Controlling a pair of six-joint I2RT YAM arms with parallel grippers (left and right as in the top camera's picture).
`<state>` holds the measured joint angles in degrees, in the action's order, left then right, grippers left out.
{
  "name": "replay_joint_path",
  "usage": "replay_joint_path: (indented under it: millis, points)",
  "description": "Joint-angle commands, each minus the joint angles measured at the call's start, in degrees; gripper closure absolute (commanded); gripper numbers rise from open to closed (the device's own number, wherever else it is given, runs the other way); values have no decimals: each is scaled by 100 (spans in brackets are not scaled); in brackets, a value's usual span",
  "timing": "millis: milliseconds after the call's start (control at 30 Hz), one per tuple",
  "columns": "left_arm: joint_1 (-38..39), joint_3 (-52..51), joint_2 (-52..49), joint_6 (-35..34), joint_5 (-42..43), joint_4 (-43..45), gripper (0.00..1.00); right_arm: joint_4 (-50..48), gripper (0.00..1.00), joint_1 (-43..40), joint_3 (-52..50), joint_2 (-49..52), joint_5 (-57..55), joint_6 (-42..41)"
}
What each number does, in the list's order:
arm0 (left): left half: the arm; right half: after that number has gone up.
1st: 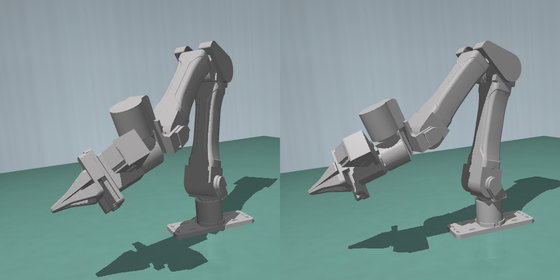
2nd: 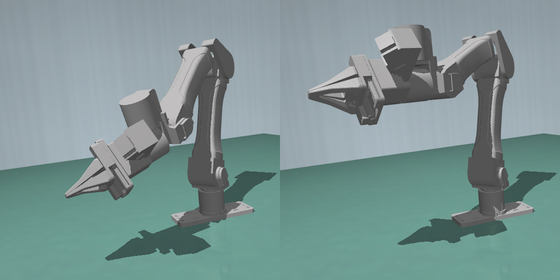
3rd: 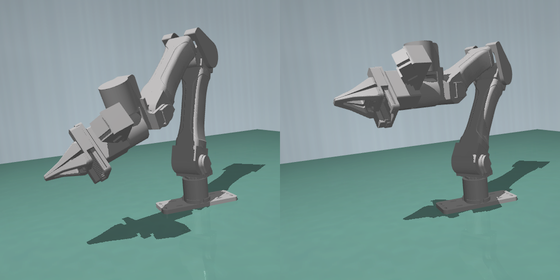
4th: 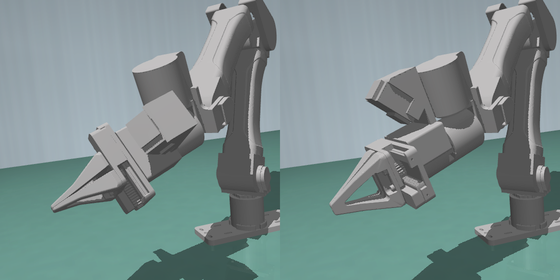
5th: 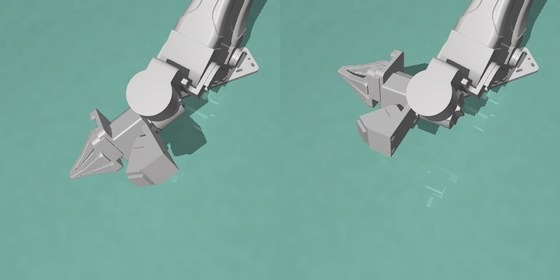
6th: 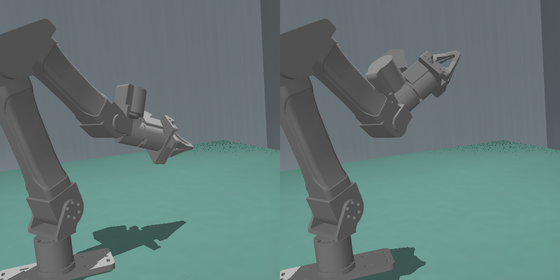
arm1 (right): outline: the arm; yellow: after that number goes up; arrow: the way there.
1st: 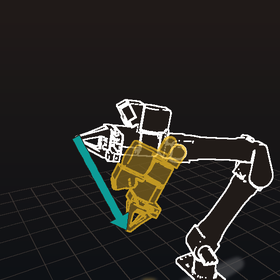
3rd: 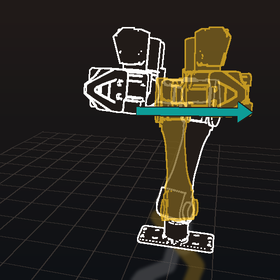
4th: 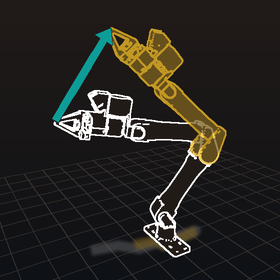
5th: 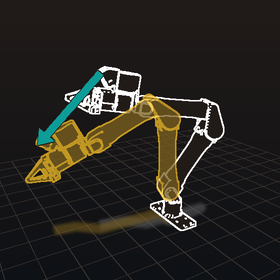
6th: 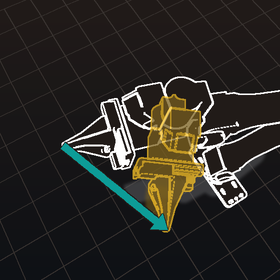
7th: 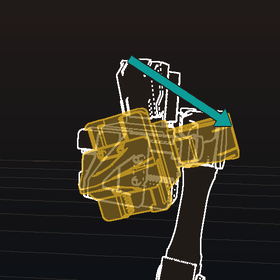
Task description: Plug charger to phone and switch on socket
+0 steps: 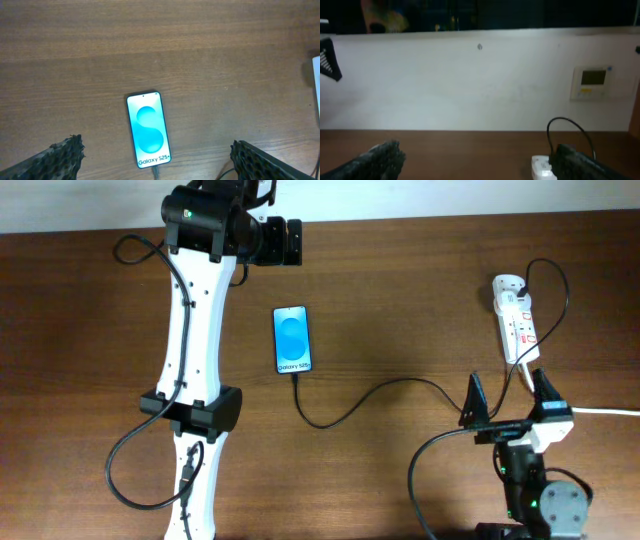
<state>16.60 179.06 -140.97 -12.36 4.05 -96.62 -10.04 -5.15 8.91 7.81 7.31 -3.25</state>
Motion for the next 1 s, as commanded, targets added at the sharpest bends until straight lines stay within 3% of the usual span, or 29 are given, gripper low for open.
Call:
replay_joint_path:
  millis: [0, 167, 333, 967]
  points:
    - [17, 55, 170, 70, 17, -9, 1, -398, 2, 26, -514, -533, -52, -15]
    - [17, 55, 170, 70, 17, -9, 1, -387, 2, 28, -859, -763, -48, -17]
    - [17, 55, 170, 70, 17, -9, 1, 1401, 2, 26, -859, -763, 81, -15]
    - [20, 33, 157, 70, 17, -9, 1, 1390, 2, 26, -859, -761, 103, -17]
